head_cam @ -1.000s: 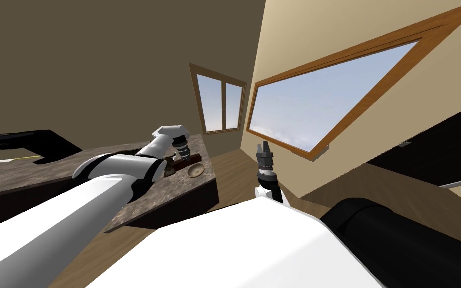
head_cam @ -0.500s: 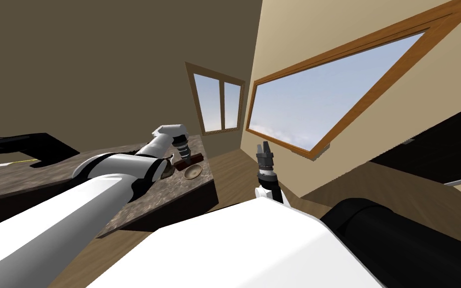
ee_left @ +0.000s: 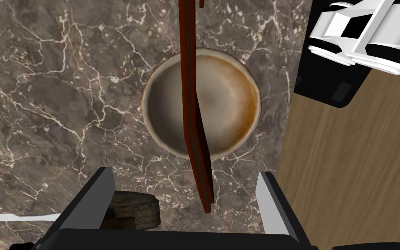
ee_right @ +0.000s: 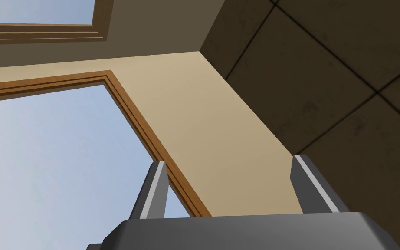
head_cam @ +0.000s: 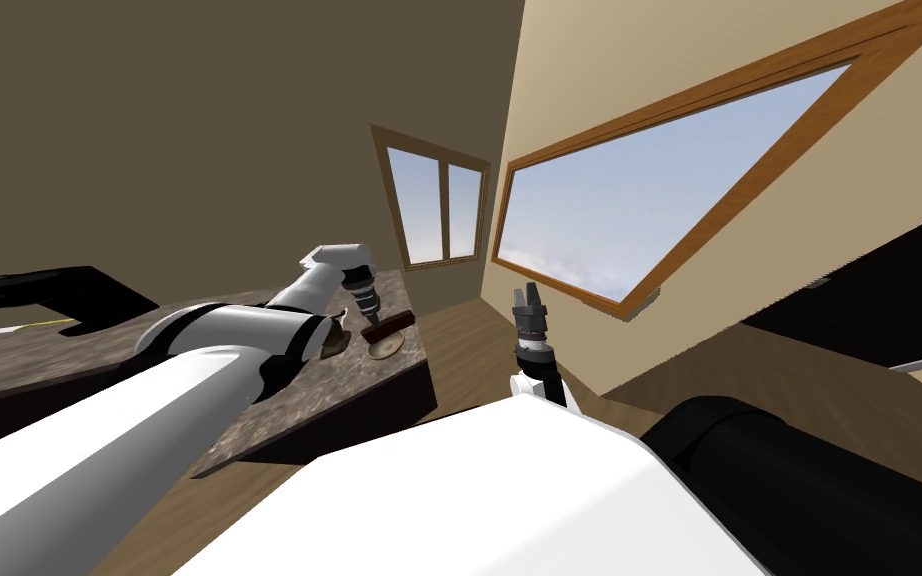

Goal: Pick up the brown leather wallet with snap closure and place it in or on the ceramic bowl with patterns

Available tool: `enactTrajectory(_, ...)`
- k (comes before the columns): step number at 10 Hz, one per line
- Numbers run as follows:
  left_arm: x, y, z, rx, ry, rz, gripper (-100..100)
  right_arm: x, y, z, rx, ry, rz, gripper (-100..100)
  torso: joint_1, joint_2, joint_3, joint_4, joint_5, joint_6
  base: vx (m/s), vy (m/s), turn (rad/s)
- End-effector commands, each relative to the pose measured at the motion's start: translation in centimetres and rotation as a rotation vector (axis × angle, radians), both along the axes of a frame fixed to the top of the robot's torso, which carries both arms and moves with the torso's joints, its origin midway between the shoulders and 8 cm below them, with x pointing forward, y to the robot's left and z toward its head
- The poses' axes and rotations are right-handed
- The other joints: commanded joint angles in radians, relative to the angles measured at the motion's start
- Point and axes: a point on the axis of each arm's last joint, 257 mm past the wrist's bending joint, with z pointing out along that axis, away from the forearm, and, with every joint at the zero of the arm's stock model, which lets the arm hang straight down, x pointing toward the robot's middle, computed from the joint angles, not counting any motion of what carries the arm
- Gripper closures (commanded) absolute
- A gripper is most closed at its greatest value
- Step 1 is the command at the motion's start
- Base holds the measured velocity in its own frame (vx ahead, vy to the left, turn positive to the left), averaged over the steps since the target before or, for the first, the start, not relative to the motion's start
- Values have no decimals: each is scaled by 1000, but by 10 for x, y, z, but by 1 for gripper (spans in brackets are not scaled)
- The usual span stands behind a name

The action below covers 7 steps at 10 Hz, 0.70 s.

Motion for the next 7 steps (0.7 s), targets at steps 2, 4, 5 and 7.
enactTrajectory(2,-4,-1,25,0,8,0,-100,0,0,0,0,0,0,0,0,0,0,0,0,0,22,0,1)
enactTrajectory(4,-6,-1,35,1,10,0,-100,0,0,0,0,0,0,0,0,-1,0,0,0,0,19,2,1)
enactTrajectory(5,-4,0,32,0,7,0,-100,0,0,0,0,0,0,0,0,0,0,0,0,0,7,1,1)
enactTrajectory(7,-5,0,33,0,9,0,0,0,0,0,0,0,0,0,0,1,0,0,0,0,0,0,0)
